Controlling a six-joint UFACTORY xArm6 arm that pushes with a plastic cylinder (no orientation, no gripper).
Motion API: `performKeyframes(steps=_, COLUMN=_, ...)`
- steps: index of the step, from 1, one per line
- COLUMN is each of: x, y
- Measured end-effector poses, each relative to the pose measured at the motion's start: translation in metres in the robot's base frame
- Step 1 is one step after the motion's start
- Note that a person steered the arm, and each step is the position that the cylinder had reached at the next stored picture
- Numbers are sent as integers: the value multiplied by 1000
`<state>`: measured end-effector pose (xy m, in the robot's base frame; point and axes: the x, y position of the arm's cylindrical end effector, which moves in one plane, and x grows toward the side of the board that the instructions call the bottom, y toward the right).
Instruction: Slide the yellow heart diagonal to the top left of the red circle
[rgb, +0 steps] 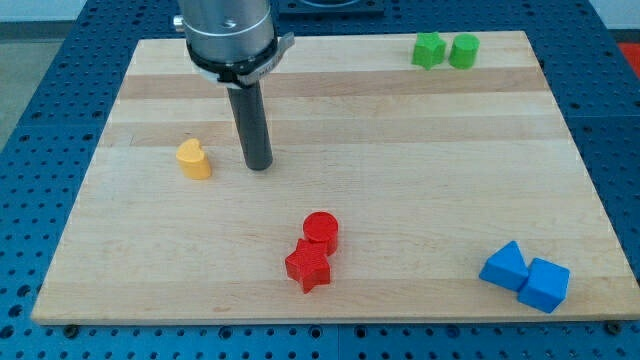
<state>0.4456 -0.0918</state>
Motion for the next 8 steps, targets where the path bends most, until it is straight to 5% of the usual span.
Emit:
performKeyframes(steps=2, x=76, y=-38)
performKeyframes(steps=5, x=23, y=-117)
performKeyframes(steps=8, x=20, y=-4)
